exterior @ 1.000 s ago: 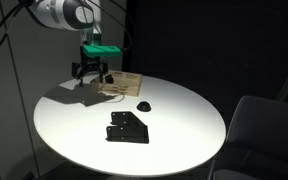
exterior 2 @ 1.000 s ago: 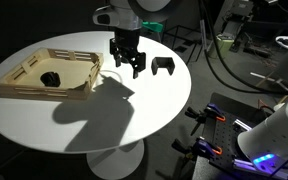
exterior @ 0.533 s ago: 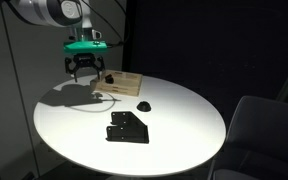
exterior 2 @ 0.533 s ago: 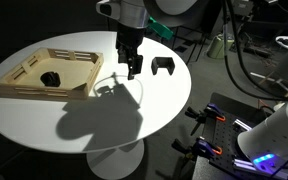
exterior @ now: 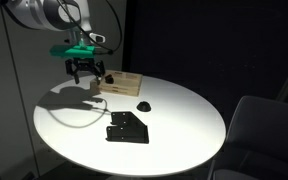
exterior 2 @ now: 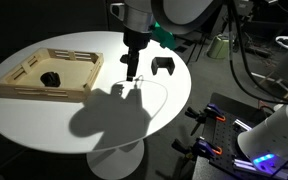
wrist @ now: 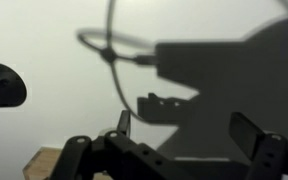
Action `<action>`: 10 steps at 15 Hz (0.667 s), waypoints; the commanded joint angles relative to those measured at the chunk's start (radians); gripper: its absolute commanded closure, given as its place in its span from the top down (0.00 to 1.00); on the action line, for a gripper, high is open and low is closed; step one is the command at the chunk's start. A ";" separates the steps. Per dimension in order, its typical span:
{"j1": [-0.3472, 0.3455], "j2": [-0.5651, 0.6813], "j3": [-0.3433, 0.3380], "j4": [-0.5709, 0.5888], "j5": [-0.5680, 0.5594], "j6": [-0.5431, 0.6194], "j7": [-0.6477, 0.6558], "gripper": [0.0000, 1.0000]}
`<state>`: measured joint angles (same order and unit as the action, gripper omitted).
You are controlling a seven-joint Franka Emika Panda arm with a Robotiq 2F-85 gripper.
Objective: Move the tray to the left
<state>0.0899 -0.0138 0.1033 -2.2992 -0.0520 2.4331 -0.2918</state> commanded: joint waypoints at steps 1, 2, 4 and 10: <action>-0.007 -0.078 -0.011 -0.070 -0.045 0.025 0.191 1.00; -0.006 -0.089 -0.009 -0.077 -0.051 0.019 0.211 1.00; 0.002 -0.112 -0.005 -0.090 -0.047 0.005 0.186 1.00; 0.012 -0.089 -0.004 -0.071 -0.031 0.005 0.159 1.00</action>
<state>0.1006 -0.1030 0.1003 -2.3717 -0.0831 2.4408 -0.1327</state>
